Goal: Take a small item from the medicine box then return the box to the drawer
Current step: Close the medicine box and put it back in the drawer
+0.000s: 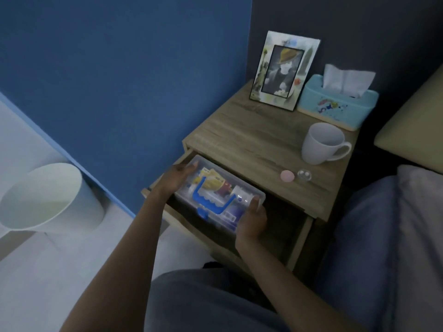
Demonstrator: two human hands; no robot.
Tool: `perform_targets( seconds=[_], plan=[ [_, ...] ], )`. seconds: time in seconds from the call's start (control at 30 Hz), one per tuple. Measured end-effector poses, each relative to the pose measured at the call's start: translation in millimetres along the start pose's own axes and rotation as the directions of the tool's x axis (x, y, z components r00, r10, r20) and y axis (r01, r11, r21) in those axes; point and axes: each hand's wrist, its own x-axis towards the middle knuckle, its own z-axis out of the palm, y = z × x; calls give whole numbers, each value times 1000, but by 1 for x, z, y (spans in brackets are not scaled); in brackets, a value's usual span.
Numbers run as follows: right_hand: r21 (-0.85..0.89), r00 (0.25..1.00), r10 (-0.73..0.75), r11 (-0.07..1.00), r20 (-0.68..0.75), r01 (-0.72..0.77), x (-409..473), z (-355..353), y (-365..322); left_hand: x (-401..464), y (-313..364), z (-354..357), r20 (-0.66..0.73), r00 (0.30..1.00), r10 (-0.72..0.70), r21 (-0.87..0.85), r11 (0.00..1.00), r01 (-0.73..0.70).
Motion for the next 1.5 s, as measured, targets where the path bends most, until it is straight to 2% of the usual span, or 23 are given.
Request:
perform_targets(
  seconds=[0.2,0.4,0.7,0.83,0.93,0.97,1.03,1.1,1.13,1.17,1.23,1.33,1.43,1.5],
  plan=[
    [-52,999,17,998,-49,-20,24,-2,27,15,-18,24,58,997,-60,77,995,55],
    [-55,997,17,998,-69,-21,41,-3,40,27,-23,35,92,992,-82,84,994,75],
    [-120,997,16,992,-72,-24,57,-7,50,35,-33,44,75,990,-118,-11,993,119],
    [-214,1000,-30,976,10,31,52,-13,40,29,-30,44,64,992,-106,11,994,106],
    [-290,969,-169,932,183,217,33,-24,24,18,-16,43,-92,996,-14,78,997,22],
    [-325,929,-239,887,282,327,26,-28,15,10,-11,44,-164,986,21,71,997,-9],
    [-376,797,-362,737,484,562,17,-33,-8,-10,-5,44,-312,946,83,54,996,-70],
    [-440,621,-468,445,628,780,27,-31,-32,-29,-7,44,-445,892,82,83,995,-50],
    [-463,540,-486,279,687,841,35,-27,-44,-37,-8,44,-494,868,42,100,995,9],
    [-481,490,-466,149,736,864,45,-22,-55,-44,-9,44,-535,845,-14,95,992,77],
    [-531,489,-367,-17,792,847,65,-8,-72,-56,-10,48,-586,797,-148,-1,983,182],
    [-585,548,-210,-210,810,783,91,5,-80,-67,-11,60,-559,748,-359,-256,932,256],
    [-604,599,-92,-199,795,772,105,7,-80,-71,-15,67,-548,730,-408,-334,907,257],
    [-600,598,-77,-191,798,777,110,6,-77,-70,-19,66,-566,716,-409,-363,903,229]
  ],
)
